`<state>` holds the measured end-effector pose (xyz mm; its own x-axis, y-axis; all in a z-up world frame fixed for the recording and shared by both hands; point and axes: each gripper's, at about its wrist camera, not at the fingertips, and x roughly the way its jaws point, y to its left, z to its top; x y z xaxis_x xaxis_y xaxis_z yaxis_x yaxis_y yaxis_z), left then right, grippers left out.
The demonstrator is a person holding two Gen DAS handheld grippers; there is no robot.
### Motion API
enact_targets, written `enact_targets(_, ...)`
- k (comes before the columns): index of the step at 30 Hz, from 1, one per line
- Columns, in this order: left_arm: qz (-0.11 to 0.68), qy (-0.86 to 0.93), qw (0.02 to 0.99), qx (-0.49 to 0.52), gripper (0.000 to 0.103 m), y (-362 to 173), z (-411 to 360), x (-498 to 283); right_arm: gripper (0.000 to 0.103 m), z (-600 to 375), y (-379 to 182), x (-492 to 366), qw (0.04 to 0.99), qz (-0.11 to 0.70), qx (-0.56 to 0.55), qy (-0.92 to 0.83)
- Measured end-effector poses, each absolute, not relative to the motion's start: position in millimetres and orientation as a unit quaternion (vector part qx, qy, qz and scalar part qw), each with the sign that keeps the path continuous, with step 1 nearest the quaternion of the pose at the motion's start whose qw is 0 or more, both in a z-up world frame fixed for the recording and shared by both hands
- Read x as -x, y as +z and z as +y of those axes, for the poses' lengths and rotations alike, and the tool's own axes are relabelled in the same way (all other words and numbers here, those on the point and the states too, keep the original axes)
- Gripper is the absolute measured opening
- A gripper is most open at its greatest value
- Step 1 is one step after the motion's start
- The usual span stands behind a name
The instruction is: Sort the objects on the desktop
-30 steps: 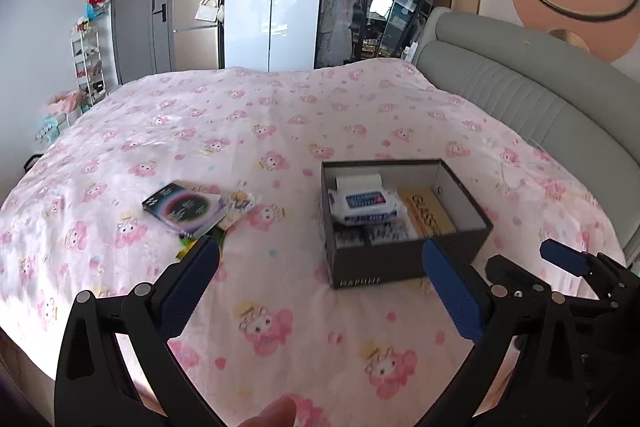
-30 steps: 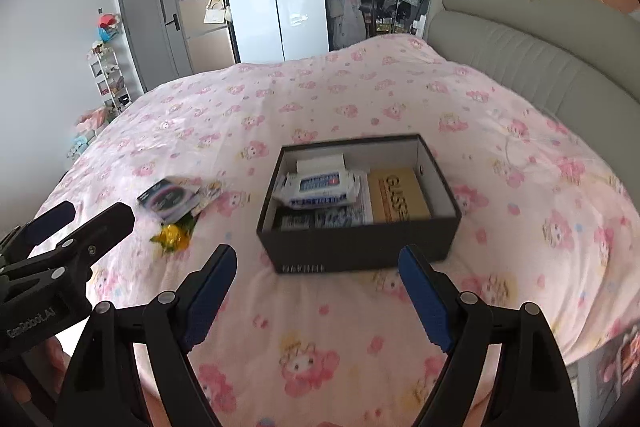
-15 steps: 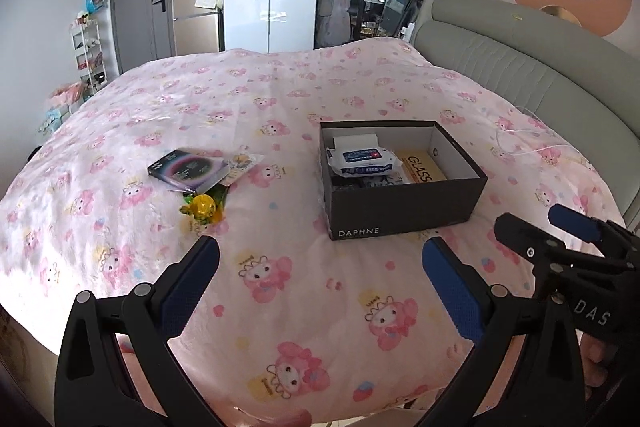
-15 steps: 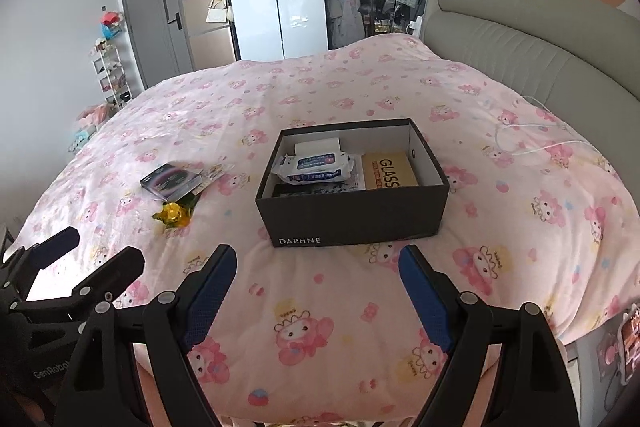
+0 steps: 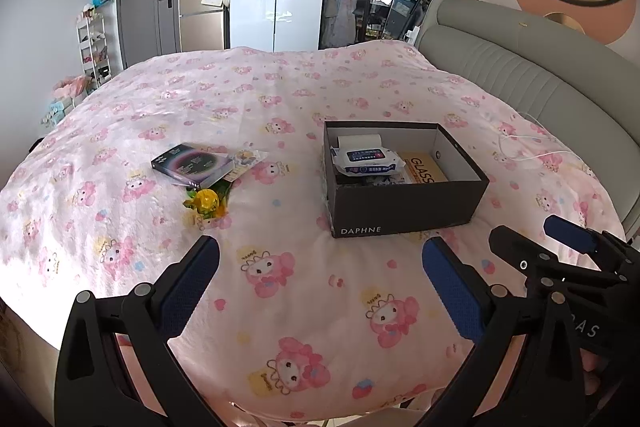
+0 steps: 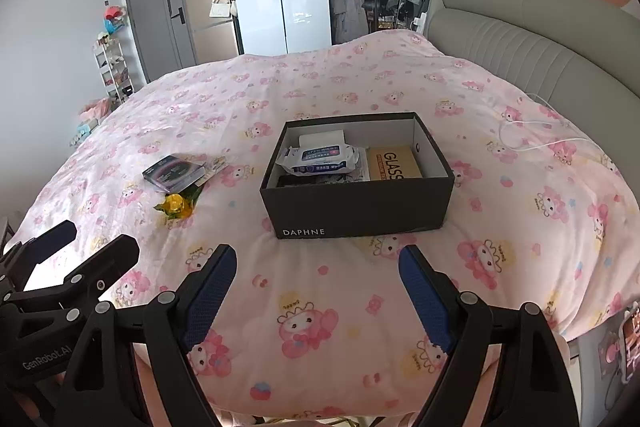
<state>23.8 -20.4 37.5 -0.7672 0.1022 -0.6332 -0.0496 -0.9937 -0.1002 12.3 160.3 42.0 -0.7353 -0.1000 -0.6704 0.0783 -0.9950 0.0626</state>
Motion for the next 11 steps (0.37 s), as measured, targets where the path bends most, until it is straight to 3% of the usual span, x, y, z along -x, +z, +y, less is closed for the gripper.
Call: enact_targets(11,-0.046,0.936,0.042,0.347,0.102,31.9,-19.0,-21.1,0.082,161.2,38.0,-11.8,0.048,-0.017,-0.367,-0.929)
